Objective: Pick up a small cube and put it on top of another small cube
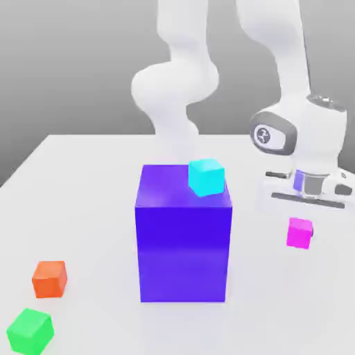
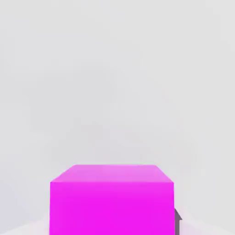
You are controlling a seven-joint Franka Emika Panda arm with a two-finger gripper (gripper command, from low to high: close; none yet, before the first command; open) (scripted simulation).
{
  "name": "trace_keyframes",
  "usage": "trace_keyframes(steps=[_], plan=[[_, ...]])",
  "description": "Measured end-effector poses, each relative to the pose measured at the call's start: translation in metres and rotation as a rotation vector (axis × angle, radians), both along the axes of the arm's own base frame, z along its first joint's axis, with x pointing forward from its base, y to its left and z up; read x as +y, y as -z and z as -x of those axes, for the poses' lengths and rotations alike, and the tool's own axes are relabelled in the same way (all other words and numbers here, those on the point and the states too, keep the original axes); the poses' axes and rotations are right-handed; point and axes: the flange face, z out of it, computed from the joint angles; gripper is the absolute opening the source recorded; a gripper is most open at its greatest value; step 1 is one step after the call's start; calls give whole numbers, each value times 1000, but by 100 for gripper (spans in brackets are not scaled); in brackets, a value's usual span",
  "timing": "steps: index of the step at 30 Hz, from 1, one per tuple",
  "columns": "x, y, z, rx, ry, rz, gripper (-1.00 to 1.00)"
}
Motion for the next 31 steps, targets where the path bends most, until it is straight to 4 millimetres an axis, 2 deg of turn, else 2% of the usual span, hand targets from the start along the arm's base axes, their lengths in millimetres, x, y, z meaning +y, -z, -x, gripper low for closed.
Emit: trace_keyframes(steps=[4, 7, 10, 14, 18, 21, 23, 25, 27, 28, 31], plan=[[-33, -24, -91, -25, 261, -46, -100], [-75, -42, -155, -46, 454, -74, -100], [-142, -54, -210, -56, 659, -84, -100], [-239, -67, -252, -69, 895, -88, -100], [-337, -81, -270, -87, 1106, -89, -100], [-412, -78, -259, -69, 1257, -67, -100], [-463, -61, -234, -23, 1360, -33, -100], [-506, -27, -210, 22, 1448, -3, -100], [-519, 6, -201, 37, 1476, 6, -100], [-521, 17, -199, 40, 1482, 8, 100], [-521, 17, -199, 40, 1482, 8, 100]])
